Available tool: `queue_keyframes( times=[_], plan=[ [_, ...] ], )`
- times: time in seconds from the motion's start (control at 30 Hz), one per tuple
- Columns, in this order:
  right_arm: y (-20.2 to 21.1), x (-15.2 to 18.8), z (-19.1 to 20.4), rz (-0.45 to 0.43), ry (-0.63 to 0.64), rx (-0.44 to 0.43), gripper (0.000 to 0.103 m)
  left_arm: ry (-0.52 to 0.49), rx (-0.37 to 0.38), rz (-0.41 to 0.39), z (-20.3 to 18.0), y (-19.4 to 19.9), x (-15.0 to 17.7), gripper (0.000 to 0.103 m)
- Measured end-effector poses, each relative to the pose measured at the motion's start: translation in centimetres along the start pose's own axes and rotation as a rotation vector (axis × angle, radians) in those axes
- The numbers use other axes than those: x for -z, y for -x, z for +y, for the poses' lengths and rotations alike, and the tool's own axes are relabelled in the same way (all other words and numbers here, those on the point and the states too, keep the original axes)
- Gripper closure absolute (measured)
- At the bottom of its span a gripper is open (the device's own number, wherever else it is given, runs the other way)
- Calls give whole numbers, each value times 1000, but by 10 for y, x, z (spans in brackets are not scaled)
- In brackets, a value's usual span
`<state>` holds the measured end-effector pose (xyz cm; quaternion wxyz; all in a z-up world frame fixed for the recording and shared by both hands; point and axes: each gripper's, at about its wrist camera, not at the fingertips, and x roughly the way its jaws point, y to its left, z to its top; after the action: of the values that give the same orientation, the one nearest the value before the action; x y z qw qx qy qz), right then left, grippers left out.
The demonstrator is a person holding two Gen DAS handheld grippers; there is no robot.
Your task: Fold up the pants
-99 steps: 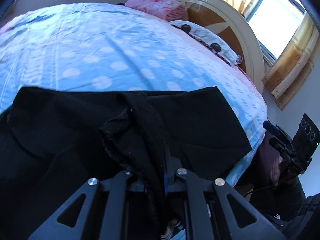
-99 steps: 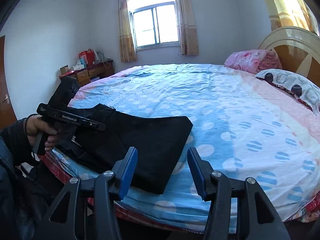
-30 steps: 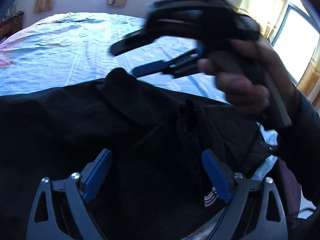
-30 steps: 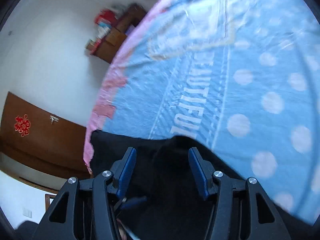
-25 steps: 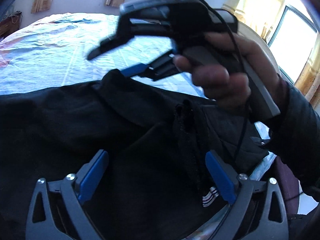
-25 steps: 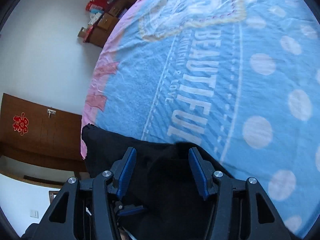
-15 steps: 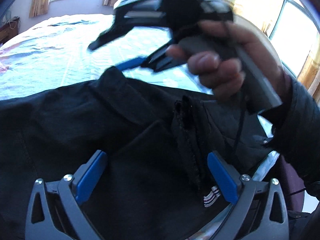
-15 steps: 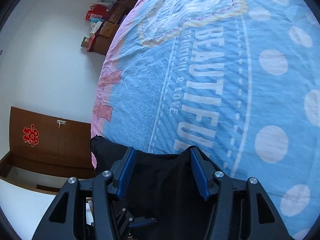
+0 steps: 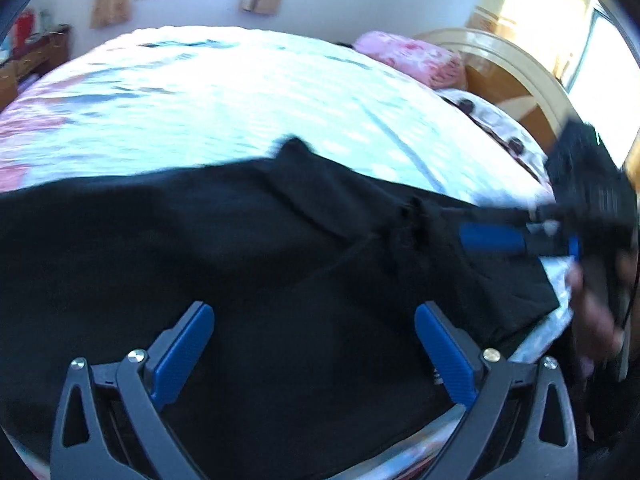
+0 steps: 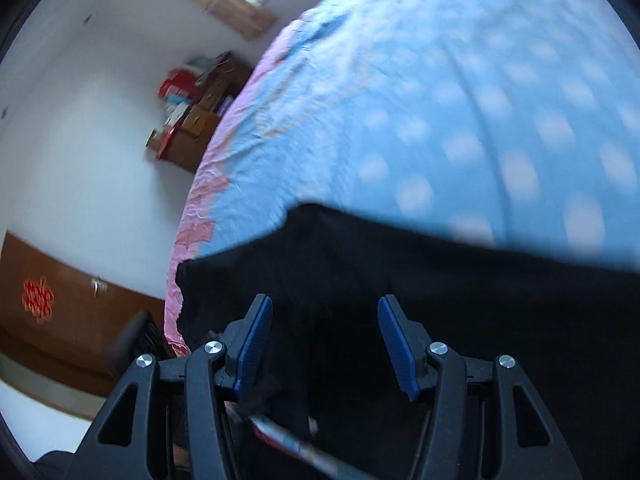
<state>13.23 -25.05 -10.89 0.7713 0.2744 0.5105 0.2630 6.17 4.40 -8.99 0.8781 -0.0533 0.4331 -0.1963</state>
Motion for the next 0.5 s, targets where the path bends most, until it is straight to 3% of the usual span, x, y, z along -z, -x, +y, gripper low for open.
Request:
queue_keyframes(
  times=[0.13, 0.27, 0.4, 0.5],
  plan=[
    [-36, 23, -4, 77, 10, 1, 45, 23, -149, -60, 45, 40, 0, 0],
    [-37, 21, -12, 58, -18, -41, 45, 76, -312, -87, 106, 78, 3, 0],
    [-29, 27, -10, 32, 6, -43, 45, 142, -380, -58, 167, 95, 5, 0],
    [-23, 32, -2, -10, 46, -24, 45, 186, -334, -33, 196, 93, 7, 0]
  ],
)
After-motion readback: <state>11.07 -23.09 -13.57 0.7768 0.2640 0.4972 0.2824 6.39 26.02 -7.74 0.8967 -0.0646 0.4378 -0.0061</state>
